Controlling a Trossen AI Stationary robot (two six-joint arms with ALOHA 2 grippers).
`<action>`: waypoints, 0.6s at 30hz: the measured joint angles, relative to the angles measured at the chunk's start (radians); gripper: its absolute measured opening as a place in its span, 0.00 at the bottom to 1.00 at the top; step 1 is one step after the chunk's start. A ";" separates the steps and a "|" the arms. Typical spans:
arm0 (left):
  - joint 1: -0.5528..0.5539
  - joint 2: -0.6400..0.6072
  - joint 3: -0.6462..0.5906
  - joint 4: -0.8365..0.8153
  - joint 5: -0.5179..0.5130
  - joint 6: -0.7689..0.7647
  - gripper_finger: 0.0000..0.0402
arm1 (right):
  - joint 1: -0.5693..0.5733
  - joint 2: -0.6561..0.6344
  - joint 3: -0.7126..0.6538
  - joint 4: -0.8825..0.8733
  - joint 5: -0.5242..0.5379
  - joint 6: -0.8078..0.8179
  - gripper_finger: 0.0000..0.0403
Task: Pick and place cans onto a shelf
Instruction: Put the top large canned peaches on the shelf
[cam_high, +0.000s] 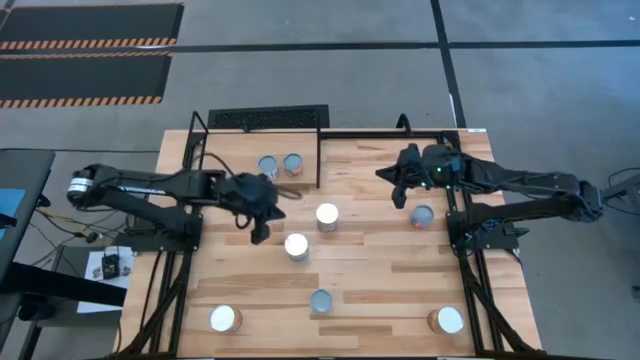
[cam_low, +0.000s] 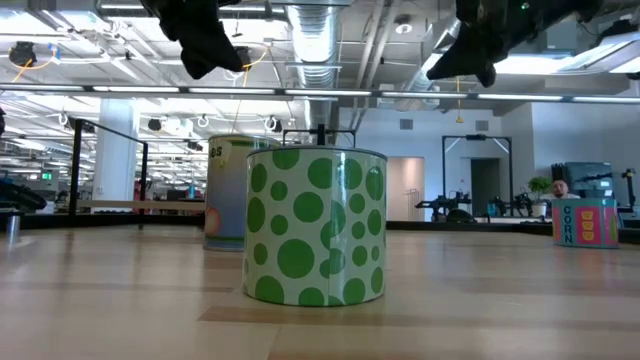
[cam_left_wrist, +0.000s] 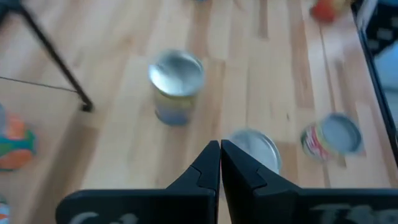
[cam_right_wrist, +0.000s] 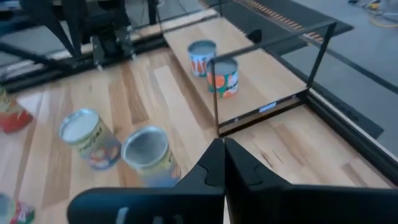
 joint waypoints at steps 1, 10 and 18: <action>-0.015 0.019 0.012 -0.022 -0.001 0.000 0.01 | -0.011 0.003 0.000 -0.002 -0.017 -0.008 0.03; -0.171 0.185 0.091 -0.074 -0.015 0.034 0.15 | -0.095 0.020 0.000 -0.011 -0.148 -0.074 0.03; -0.310 0.350 0.163 -0.073 -0.147 0.039 0.25 | -0.122 0.018 0.000 -0.047 -0.209 -0.133 0.03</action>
